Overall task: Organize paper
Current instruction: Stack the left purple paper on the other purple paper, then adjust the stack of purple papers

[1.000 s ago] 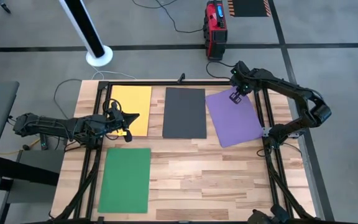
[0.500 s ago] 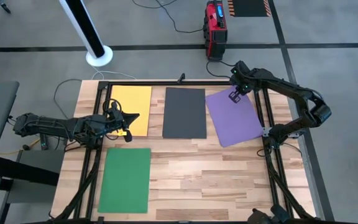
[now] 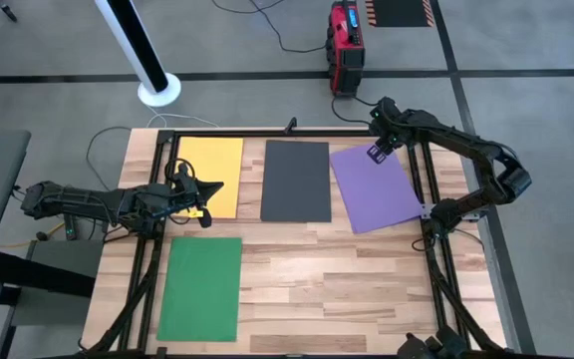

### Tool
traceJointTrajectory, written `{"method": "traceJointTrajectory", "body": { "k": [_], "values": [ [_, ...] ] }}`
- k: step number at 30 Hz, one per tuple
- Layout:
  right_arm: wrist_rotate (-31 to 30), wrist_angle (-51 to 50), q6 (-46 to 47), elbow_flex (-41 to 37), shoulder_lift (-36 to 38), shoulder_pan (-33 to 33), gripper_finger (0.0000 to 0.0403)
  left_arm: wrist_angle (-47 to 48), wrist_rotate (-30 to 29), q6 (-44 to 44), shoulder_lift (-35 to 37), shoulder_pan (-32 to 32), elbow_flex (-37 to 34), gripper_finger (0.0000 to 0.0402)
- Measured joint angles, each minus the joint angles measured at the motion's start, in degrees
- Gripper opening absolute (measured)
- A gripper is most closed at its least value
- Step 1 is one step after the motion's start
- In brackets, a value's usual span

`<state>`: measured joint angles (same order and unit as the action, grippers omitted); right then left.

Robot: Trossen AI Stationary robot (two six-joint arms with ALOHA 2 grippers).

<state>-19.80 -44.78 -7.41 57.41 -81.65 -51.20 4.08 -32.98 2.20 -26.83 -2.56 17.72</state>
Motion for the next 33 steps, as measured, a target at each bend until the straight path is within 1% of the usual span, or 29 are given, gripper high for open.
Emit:
{"method": "traceJointTrajectory", "body": {
  "k": [4, 6, 8, 11, 13, 17, 18, 21, 24, 29, 33],
  "values": [
    [0.0, -0.7, -0.4, 0.0, 0.0, 0.0, 0.0159, 0.0, 0.0, 0.0, 0.0, 0.0, 0.0, 0.0000],
    [0.0, -1.1, -0.5, 0.0, 0.0, 0.0, 0.0165, 0.0, 0.0, 0.0, 0.0, 0.0, 0.0, 0.0000],
    [0.1, -1.9, -0.8, 0.0, 0.0, 0.1, 0.0162, 0.0, 0.0, 0.0, 0.0, 0.0, 0.0, 0.0000],
    [0.3, -3.7, -2.6, 0.0, 0.0, 1.0, 0.0134, 0.0, 0.0, 0.0, 0.0, 0.0, 0.0, 0.0000],
    [1.6, -4.8, -3.9, 0.0, 0.0, 2.1, 0.0101, 0.0, 0.0, 0.0, 0.0, 0.0, 0.0, 0.0000],
    [4.2, -6.3, -4.7, 0.0, 0.0, 5.5, 0.0021, 0.1, 0.0, 0.0, 0.0, 0.0, 0.0, 0.0000],
    [4.6, -6.2, -4.7, 0.0, 0.0, 6.5, 0.0011, 0.1, 0.0, 0.0, 0.0, 0.0, 0.0, 0.0000],
    [7.1, -6.1, -3.9, 0.0, 0.0, 10.1, 0.0008, 0.1, 0.0, 0.0, 0.0, 0.0, 0.0, 0.0000],
    [10.1, -4.5, -0.8, -0.3, -0.1, 13.8, 0.0002, 0.2, 0.0, 0.0, 0.0, 0.0, 0.0, 0.0000],
    [12.2, 2.3, 4.3, -2.4, -0.2, 19.1, 0.0001, 0.5, 0.0, 0.1, 0.0, 0.0, 0.0, 0.0000],
    [14.9, 7.8, 8.4, -3.8, -0.2, 20.9, 0.0000, 0.5, 0.0, 0.3, 0.0, 0.0, 0.0, 0.0000]
  ]
}}
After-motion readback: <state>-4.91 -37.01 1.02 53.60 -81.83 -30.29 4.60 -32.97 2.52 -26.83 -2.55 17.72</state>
